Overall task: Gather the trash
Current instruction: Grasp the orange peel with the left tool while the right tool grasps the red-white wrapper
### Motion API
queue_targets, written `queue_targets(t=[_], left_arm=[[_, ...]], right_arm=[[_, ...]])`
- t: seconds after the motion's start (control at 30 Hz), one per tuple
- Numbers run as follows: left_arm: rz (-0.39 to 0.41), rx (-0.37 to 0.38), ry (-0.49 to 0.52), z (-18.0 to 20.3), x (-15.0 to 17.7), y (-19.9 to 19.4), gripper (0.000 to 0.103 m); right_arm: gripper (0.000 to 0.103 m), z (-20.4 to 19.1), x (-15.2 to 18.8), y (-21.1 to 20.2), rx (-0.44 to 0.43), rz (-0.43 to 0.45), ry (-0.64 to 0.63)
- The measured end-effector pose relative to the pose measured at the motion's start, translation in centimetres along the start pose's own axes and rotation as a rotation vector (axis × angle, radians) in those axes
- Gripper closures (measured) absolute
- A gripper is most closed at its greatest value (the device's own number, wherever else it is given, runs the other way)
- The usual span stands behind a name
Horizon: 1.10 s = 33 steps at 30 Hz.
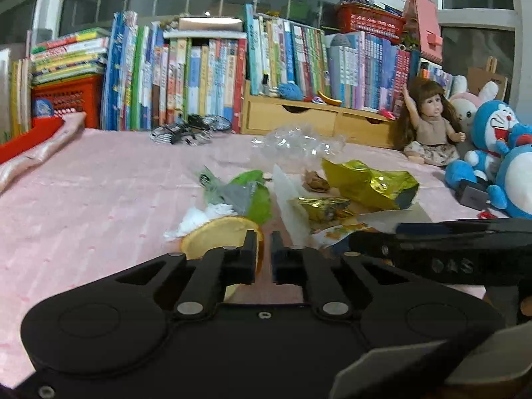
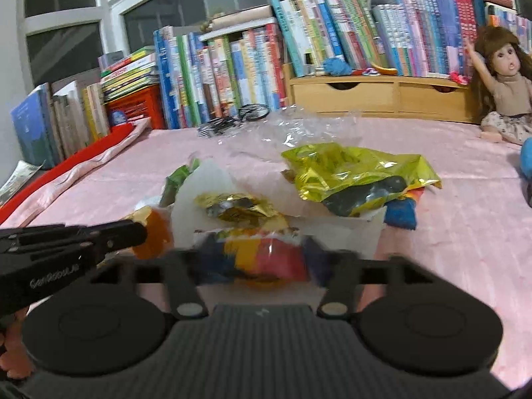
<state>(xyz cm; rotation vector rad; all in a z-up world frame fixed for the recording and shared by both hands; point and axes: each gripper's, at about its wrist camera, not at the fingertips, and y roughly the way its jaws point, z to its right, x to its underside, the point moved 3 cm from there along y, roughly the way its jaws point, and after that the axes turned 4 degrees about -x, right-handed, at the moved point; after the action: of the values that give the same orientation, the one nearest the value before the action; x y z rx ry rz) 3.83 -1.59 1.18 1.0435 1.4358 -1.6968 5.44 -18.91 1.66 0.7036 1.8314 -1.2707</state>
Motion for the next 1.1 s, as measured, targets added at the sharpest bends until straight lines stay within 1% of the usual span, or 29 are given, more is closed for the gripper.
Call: queue_targets(t=[0.03,0.1,0.17,0.3,0.4,0.5,0.63,0.67,0.7,0.73,0.77,0.8,0.87,0.93,0.97,1.1], left_arm=[[0.01,-0.019,0.005,0.0,0.1,0.0,0.089],[0.013,-0.047,-0.005,-0.3,0.1,0.1,0.076],[0.004,-0.057,-0.031,-0.8,0.2,0.4,0.07],[-0.004,-0.063,-0.041,-1.4,0.2,0.6,0.063],[-0.015,-0.058,-0.035,-1.3,0.1,0.9,0.058],[-0.032,-0.052,-0.033,-1.1,0.2,1.4,0.057],[-0.042,-0.052,-0.027,-0.7,0.4,2.1,0.057],[-0.044,-0.053,-0.026,-0.6,0.4,2.2,0.058],[-0.045,-0.051,-0.025,-0.5,0.4,2.3,0.062],[-0.045,-0.047,-0.023,-0.4,0.5,2.4,0.07],[-0.041,-0.045,-0.022,-0.3,0.5,2.4,0.094],[-0.034,-0.038,-0.02,-0.2,0.4,2.2,0.097],[-0.006,-0.049,-0.004,0.2,0.3,1.6,0.097],[0.022,-0.049,0.019,0.4,0.1,0.8,0.097],[0.031,-0.046,0.022,0.5,0.0,0.5,0.097],[0.055,-0.032,0.008,0.4,-0.5,-1.0,0.097]], right_arm=[[0.017,-0.2,0.1,0.1,0.005,-0.002,-0.013],[0.017,-0.6,0.2,0.6,0.024,-0.017,-0.034],[0.017,-0.8,0.3,1.2,0.032,-0.033,-0.049],[0.017,-1.4,0.6,1.7,0.035,-0.046,-0.066],[0.022,-1.7,0.8,1.4,0.041,-0.033,-0.073],[0.028,-1.8,0.9,0.6,0.049,-0.009,-0.082],[0.044,-1.7,0.9,-0.3,0.058,0.016,-0.087],[0.045,-1.7,0.9,-0.5,0.058,0.023,-0.084],[0.048,-1.7,0.9,-0.7,0.056,0.029,-0.078],[0.051,-1.6,0.9,-0.9,0.052,0.035,-0.071],[0.054,-1.5,0.9,-1.2,0.048,0.043,-0.063],[0.057,-1.5,0.9,-1.4,0.044,0.05,-0.057],[0.076,-1.3,0.9,-1.9,0.039,0.062,-0.045],[0.077,-1.1,0.8,-2.3,0.032,0.075,-0.027],[0.079,-1.0,0.8,-2.5,0.028,0.082,-0.02],[0.08,-0.9,0.4,-3.2,0.018,0.103,-0.007]])
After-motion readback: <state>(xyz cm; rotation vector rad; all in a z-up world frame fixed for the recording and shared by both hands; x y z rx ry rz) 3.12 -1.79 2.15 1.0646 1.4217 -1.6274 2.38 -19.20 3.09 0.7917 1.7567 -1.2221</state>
